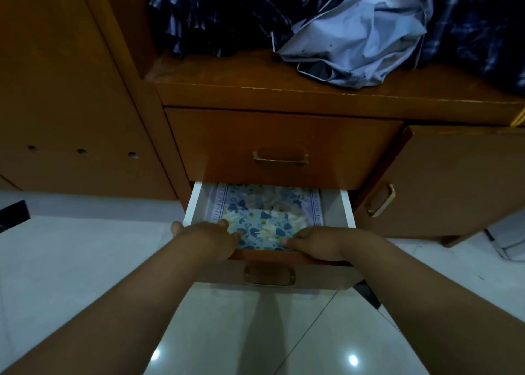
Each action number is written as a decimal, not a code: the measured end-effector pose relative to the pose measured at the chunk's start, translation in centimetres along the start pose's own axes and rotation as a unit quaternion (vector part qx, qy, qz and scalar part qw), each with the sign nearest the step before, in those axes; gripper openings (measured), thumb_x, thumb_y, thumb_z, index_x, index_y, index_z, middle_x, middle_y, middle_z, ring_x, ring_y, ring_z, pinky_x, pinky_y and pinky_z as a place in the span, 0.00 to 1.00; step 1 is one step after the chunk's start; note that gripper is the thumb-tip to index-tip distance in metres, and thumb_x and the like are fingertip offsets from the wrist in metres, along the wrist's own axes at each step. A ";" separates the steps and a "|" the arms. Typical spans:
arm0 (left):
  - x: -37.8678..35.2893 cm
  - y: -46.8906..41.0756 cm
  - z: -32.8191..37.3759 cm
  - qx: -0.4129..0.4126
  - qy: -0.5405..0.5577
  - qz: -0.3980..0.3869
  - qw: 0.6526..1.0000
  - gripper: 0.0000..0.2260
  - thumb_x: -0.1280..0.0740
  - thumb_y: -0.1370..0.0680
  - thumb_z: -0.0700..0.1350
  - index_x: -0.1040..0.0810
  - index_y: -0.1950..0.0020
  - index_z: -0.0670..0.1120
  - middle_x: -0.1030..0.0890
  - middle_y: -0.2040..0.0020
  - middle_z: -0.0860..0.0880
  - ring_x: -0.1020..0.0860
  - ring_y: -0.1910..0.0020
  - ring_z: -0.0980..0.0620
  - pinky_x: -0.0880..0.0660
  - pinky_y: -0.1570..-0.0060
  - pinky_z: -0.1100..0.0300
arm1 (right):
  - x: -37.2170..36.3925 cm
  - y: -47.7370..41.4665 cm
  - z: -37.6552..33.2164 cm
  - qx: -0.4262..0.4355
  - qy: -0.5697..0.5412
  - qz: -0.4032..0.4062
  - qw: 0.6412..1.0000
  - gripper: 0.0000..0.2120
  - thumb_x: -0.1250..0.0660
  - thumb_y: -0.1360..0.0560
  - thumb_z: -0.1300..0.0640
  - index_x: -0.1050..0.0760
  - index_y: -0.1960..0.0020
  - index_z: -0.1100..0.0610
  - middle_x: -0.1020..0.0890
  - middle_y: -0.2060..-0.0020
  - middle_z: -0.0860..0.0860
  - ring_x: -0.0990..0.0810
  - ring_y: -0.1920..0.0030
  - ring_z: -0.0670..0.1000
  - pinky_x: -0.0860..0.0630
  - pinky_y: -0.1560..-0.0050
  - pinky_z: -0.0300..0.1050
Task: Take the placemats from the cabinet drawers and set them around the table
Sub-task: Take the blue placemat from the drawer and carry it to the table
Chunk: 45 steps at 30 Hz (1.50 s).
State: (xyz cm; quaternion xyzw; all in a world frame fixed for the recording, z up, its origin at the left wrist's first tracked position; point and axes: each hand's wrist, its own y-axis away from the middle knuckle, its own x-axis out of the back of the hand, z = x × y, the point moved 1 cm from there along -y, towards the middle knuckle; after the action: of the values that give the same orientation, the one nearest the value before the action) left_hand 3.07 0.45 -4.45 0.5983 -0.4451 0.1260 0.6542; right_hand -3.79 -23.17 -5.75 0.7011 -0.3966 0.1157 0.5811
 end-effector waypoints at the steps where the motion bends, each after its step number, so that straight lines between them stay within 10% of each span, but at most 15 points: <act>1: 0.1 0.0 0.2 -0.005 -0.017 -0.010 1.000 0.24 0.58 0.19 0.62 0.50 0.21 0.68 0.40 0.20 0.54 0.38 0.25 0.42 0.48 0.39 0.31 | -0.3 0.1 0.1 0.007 -0.007 0.008 1.000 0.42 0.52 0.28 0.22 0.31 0.26 0.47 0.30 0.26 0.52 0.31 0.29 0.54 0.36 0.28 0.52; 9: 0.3 1.0 0.3 0.046 0.062 -0.019 0.997 0.37 0.48 0.24 0.73 0.46 0.19 0.58 0.40 0.19 0.49 0.38 0.23 0.44 0.47 0.32 0.38 | -2.5 1.0 1.2 0.053 -0.037 0.082 0.995 0.25 0.42 0.24 0.28 0.20 0.40 0.44 0.20 0.39 0.49 0.25 0.47 0.47 0.30 0.47 0.42; 15: -0.6 1.2 0.1 0.023 0.041 -0.011 0.999 0.29 0.52 0.21 0.68 0.41 0.22 0.60 0.36 0.22 0.50 0.36 0.26 0.43 0.45 0.35 0.36 | -2.2 1.6 1.0 0.067 -0.030 0.092 0.993 0.24 0.41 0.23 0.30 0.21 0.38 0.42 0.22 0.36 0.46 0.28 0.47 0.44 0.33 0.49 0.40; 24: -1.0 1.2 0.0 0.019 0.080 0.083 0.993 0.52 0.57 0.41 0.86 0.35 0.25 0.61 0.29 0.26 0.51 0.30 0.30 0.44 0.44 0.39 0.39 | -1.0 4.6 0.2 0.116 -0.013 0.258 0.959 0.31 0.28 0.29 0.34 0.23 0.33 0.50 0.20 0.36 0.48 0.23 0.38 0.49 0.27 0.43 0.40; 32: -2.0 1.2 0.0 -0.122 0.222 0.234 0.938 0.32 0.30 0.28 0.67 0.29 0.27 0.58 0.22 0.33 0.49 0.22 0.39 0.48 0.28 0.50 0.58 | 1.6 6.4 -1.6 0.134 0.030 0.384 0.913 0.14 0.30 0.25 0.64 0.17 0.40 0.58 0.19 0.40 0.54 0.23 0.39 0.54 0.30 0.36 0.44; 40: 1.3 4.1 -1.4 -0.144 0.190 0.367 0.899 0.13 0.37 0.17 0.51 0.22 0.33 0.58 0.17 0.53 0.52 0.21 0.58 0.50 0.23 0.60 0.54 | 3.5 9.3 -2.1 0.103 0.087 0.486 0.864 0.09 0.27 0.26 0.46 0.21 0.47 0.45 0.21 0.49 0.43 0.25 0.48 0.50 0.25 0.52 0.52; 45: 5.2 7.6 -3.0 -0.192 0.253 0.457 0.831 0.13 0.34 0.19 0.52 0.21 0.35 0.63 0.15 0.50 0.58 0.19 0.52 0.54 0.19 0.57 0.51 | 6.3 11.2 -0.7 0.159 -0.218 0.453 0.850 0.12 0.21 0.31 0.53 0.19 0.50 0.49 0.18 0.43 0.43 0.22 0.42 0.46 0.22 0.42 0.52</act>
State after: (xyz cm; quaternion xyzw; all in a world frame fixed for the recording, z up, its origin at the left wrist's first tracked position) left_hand 2.04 3.17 4.83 0.1359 -0.5022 0.4697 0.7133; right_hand -7.20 -25.31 6.48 0.5341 -0.7625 0.2719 0.2438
